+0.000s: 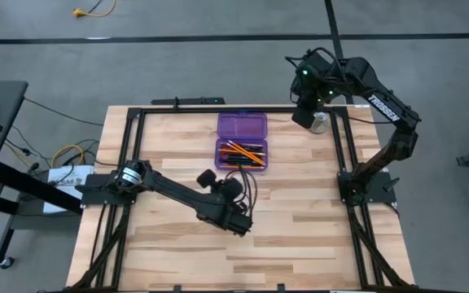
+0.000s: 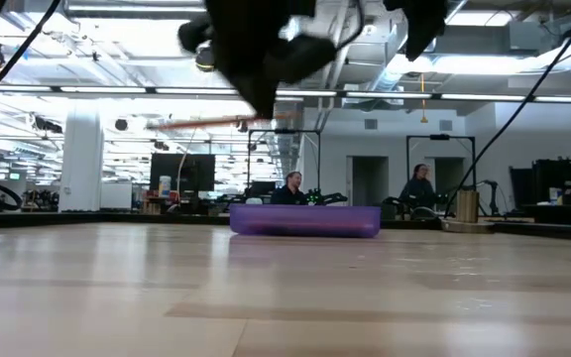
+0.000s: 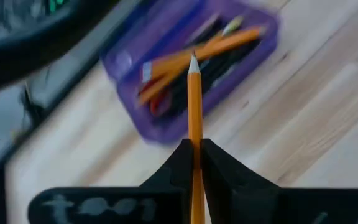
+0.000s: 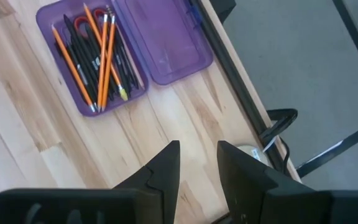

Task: Pick & place school supplies into a supply box
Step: Put the orange pencil into the violet supply box

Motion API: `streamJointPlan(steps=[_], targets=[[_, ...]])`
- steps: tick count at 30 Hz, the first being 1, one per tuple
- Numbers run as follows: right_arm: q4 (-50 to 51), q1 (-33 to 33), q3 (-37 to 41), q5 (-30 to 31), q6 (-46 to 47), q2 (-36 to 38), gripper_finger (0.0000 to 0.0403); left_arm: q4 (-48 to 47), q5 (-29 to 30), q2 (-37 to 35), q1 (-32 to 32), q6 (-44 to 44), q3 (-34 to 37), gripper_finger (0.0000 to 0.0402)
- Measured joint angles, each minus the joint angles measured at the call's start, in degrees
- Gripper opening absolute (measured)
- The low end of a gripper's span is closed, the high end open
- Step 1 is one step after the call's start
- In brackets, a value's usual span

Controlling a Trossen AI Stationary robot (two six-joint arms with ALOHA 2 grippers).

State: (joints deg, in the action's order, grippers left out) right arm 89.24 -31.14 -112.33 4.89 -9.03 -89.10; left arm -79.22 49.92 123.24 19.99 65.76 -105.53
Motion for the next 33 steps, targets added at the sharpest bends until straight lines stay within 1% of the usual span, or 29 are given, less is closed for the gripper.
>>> streamJointPlan(steps=[4, 8, 12, 16, 19, 22, 25, 27, 29, 33], targets=[[0.8, 0.0, -1.96, 0.0, 0.01, 0.0, 0.0102, 0.12, 3.76, -0.07, -0.29, -10.58, -4.55, 0.0005], [0.8, 0.0, -3.82, 0.02, 0.45, 0.0, 0.0102, -1.38, 10.24, -0.61, -1.21, -14.44, -7.17, 0.0006], [0.76, 0.0, -4.95, 0.07, 0.42, 0.01, 0.0102, 0.03, 11.64, -3.78, -2.39, -21.38, -7.96, 0.0004], [0.78, -0.02, -5.01, 0.13, -0.03, 0.0, 0.0102, 7.07, 10.58, -7.81, -3.99, -32.9, -7.96, 0.0002], [0.78, -0.02, -5.01, 0.13, -0.01, 0.0, 0.0102, 14.82, 4.24, -10.85, -6.09, -44.94, -8.02, 0.0001], [0.78, -0.02, -5.01, 0.13, -0.01, 0.0, 0.0102, 21.23, -5.14, -13.0, -9.17, -56.07, -7.79, 0.0003], [0.78, -0.02, -4.99, 0.13, -0.01, 0.0, 0.0102, 24.33, -14.99, -14.14, -12.97, -65.17, -7.57, 0.0003], [0.78, -0.02, -4.99, 0.13, -0.01, 0.0, 0.0102, 24.91, -20.67, -14.21, -15.77, -70.06, -7.54, 0.0002], [0.78, -0.02, -4.99, 0.13, -0.01, 0.0, 0.0102, 24.84, -25.07, -14.21, -18.71, -73.92, -7.4, 0.0002], [0.78, -0.05, -4.98, 0.13, -0.26, 0.0, 0.0102, 28.53, -30.73, -14.11, -25.06, -80.1, -4.68, 0.0001]])
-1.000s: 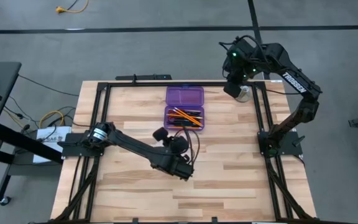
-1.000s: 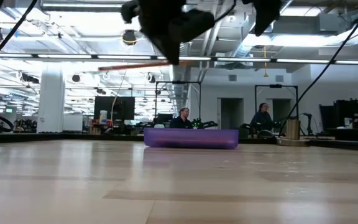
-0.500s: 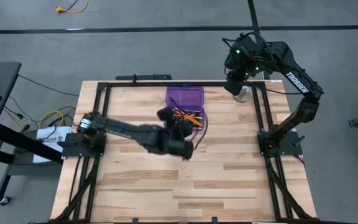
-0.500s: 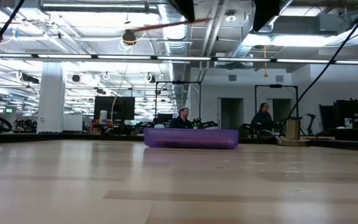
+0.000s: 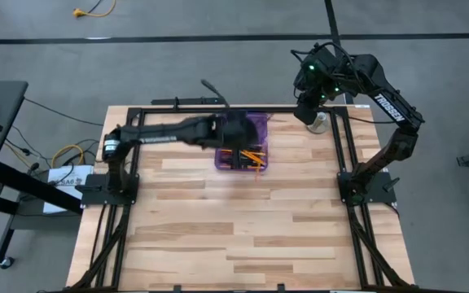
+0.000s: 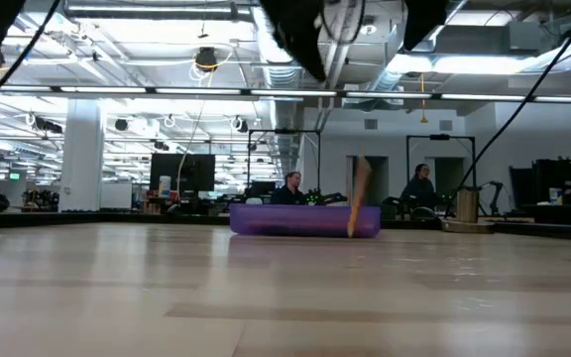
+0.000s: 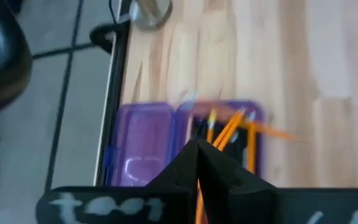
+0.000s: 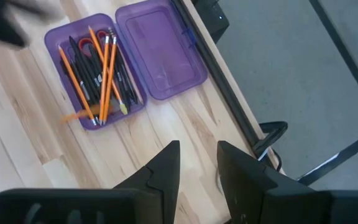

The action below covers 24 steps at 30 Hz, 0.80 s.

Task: Pick & place school supplies into a supply box
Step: Put the orange pencil into the violet supply box

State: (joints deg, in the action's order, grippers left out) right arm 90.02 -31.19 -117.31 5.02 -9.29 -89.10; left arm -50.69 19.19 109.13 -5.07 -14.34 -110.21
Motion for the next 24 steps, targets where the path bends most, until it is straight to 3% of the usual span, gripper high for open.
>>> streamJointPlan(steps=[7, 13, 20, 24], targets=[[-0.01, -0.04, 0.04, 0.0, -0.8, 0.0, 0.0102, 2.72, -8.58, 0.04, -10.33, -6.27, 4.1, 0.0], [-0.08, -0.3, 0.34, 0.0, -1.83, -0.13, 0.0102, 5.03, -18.26, -0.4, -15.56, -7.33, 8.91, 0.0], [-0.04, -0.5, 7.85, 0.0, -3.21, -0.15, 0.0102, 13.71, -25.94, -6.46, -15.9, -6.49, 17.43, 0.0], [-0.02, 0.2, 16.93, 0.04, -6.52, -0.15, 0.0102, 21.99, -26.42, -14.49, -14.1, 0.11, 24.33, 0.0]])
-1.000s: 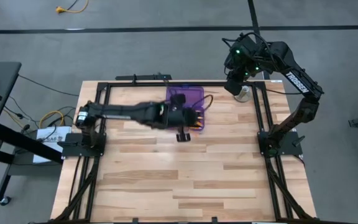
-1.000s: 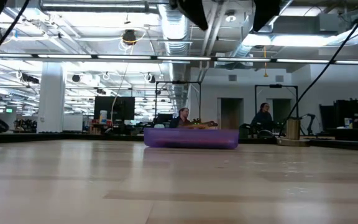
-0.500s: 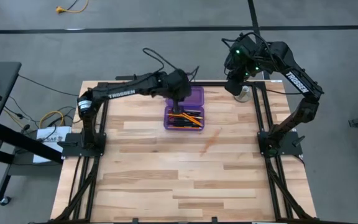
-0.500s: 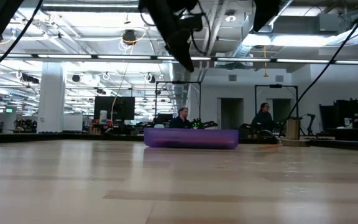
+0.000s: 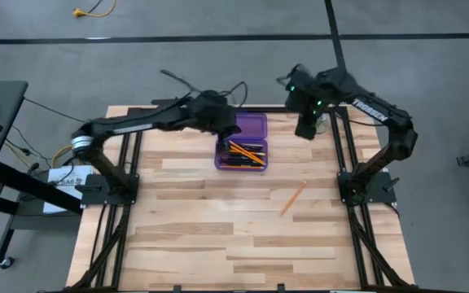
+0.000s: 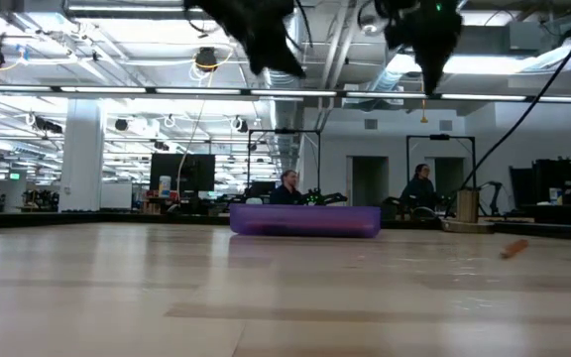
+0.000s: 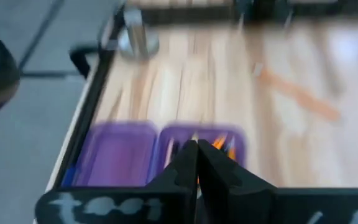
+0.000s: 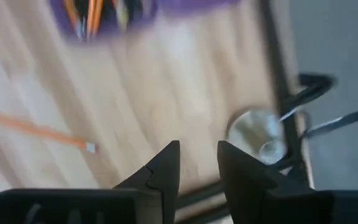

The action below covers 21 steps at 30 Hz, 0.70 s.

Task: Pick & place school supplies into a supply box
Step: Put the orange pencil into the violet supply box

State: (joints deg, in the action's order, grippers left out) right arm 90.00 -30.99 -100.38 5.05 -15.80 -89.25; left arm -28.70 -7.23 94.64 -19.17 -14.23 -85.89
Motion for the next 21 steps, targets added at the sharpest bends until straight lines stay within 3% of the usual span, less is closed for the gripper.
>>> streamJointPlan(steps=[5, 9, 16, 21], targets=[[0.09, 3.05, 12.0, -0.06, -7.6, 0.0, 0.0102, 14.38, 1.08, -12.14, 4.53, 8.75, 11.88, 0.0], [0.03, 7.63, 19.78, -0.2, -14.48, 0.0, 0.0102, 21.98, 7.17, -20.01, 10.04, 10.11, 19.73, 0.0], [-6.34, 17.78, 28.7, -0.48, -14.18, -0.02, 0.0102, 24.96, 21.06, -26.37, 20.2, 10.32, 26.82, 0.0], [-13.49, 25.16, 34.88, -0.59, -10.06, -0.02, 0.0102, 24.05, 25.84, -27.4, 25.25, 10.96, 28.96, 0.0]])
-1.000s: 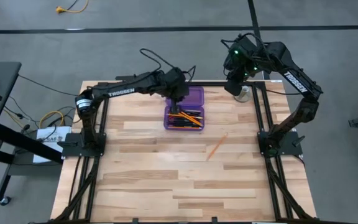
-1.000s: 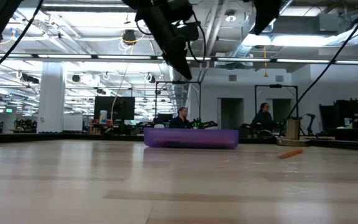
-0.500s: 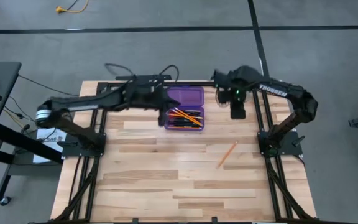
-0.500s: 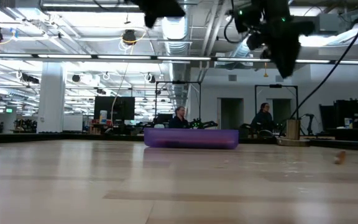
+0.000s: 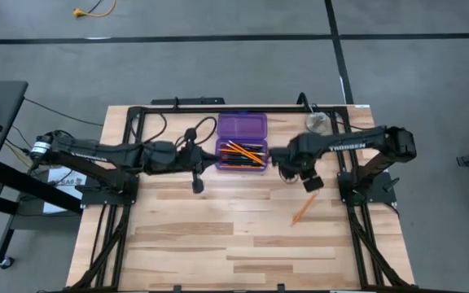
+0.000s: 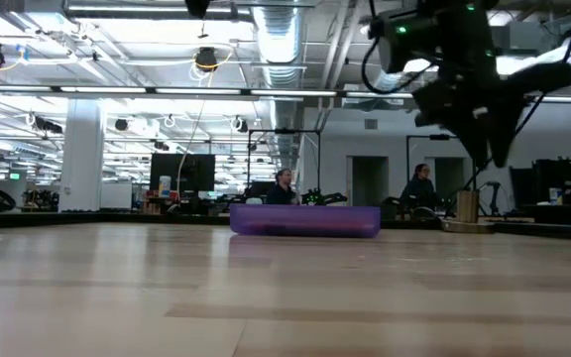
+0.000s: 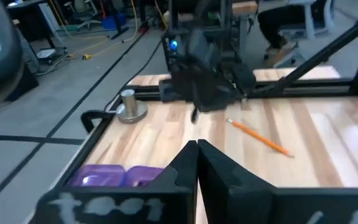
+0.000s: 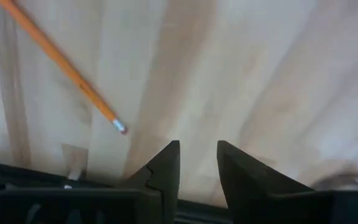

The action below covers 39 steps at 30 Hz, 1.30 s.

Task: Pick & place school supplies into a supply box
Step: Put the orange pencil into the violet supply box

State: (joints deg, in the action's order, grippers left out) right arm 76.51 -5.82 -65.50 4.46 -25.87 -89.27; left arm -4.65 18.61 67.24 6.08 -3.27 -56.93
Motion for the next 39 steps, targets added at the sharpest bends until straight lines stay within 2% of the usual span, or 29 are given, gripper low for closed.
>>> streamJointPlan(steps=[6, 12, 20, 29, 39], targets=[[-2.52, 9.12, 6.86, -0.71, 5.56, 0.0, 0.0102, 1.96, 0.37, -1.56, 2.32, 3.47, 3.32, 0.0], [-9.68, 18.1, 13.26, -6.07, 11.37, 0.04, 0.0102, 4.63, 0.2, -2.88, 3.02, 4.49, 7.58, 0.0], [-19.04, 26.64, 18.93, -6.07, 20.05, 0.03, 0.0102, 5.69, 0.07, -2.8, 3.0, 6.11, 8.42, 0.0], [-27.29, 31.32, 23.55, -5.77, 24.41, 0.21, 0.0102, 5.73, 0.0, -2.8, 3.0, 7.22, 8.42, 0.0], [-27.67, 31.28, 23.67, -1.58, 26.97, -0.22, 0.0102, 5.71, -0.06, -2.78, 3.0, 8.12, 8.42, 0.0]])
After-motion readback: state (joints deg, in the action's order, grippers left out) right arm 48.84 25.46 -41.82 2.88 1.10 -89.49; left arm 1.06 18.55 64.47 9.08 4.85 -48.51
